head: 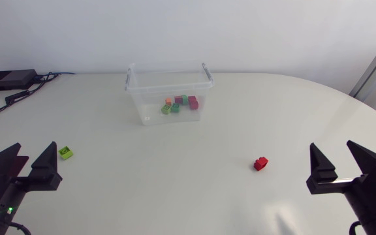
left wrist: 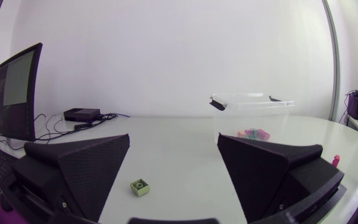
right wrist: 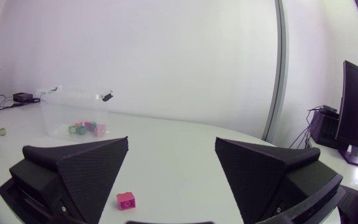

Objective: Place the duplo bricks in the container

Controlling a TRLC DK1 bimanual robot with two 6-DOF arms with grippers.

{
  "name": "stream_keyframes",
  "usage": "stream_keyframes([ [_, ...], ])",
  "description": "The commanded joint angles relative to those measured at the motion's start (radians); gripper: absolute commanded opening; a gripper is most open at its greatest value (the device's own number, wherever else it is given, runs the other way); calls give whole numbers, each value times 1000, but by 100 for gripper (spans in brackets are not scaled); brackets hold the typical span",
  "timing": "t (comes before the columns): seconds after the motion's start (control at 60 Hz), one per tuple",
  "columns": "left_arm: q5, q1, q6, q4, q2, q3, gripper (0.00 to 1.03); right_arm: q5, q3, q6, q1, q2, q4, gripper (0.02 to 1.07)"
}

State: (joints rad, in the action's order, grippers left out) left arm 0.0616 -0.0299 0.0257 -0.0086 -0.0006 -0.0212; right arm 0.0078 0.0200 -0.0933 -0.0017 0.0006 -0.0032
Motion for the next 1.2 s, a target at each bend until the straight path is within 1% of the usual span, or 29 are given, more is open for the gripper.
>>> stream_keyframes([
  [0.0,7,5,-13,10,-12,20,99,-2,-22,14,8,-5,0,103],
  [0.217,6,4,-7,7,-15,9,99,-2,-22,12,-3,-5,-1,103],
  [0.267,7,7,-9,-17,-13,-8,99,0,-22,12,-7,-5,-3,103],
  [0.317,7,7,-9,-19,-13,-11,99,1,-17,10,-12,-5,-1,103],
  [0.433,7,7,-9,-51,-13,-43,99,4,23,14,-7,10,-32,103],
  [0.5,7,8,-12,-85,-6,-83,99,6,58,14,6,45,-43,103],
  [0.583,6,13,-12,-99,40,-128,99,8,103,14,9,110,-41,103],
  [0.683,6,21,-21,-126,172,-220,99,8,164,14,9,219,-43,103],
  [0.7,6,21,-23,-143,226,-256,99,6,184,12,11,253,-44,103],
  [0.717,6,21,-23,-145,228,-260,99,8,196,14,11,274,-46,103],
  [0.783,6,4,-24,-199,364,-365,99,-3,248,12,14,363,-58,103],
  [0.8,6,4,-24,-199,364,-365,99,-3,248,12,14,363,-58,103],
  [0.817,6,1,-24,-226,419,-405,99,-8,270,10,16,406,-63,103],
  [0.9,6,-2,-26,-300,554,-511,99,-11,327,9,16,503,-81,103],
  [0.983,6,-5,-38,-375,679,-609,99,-15,393,9,19,598,-127,103],
  [1.1,7,-18,-41,-467,827,-714,99,-38,466,9,22,688,-195,103],
  [1.183,9,-33,-36,-539,942,-793,99,-42,497,9,25,739,-218,103],
])
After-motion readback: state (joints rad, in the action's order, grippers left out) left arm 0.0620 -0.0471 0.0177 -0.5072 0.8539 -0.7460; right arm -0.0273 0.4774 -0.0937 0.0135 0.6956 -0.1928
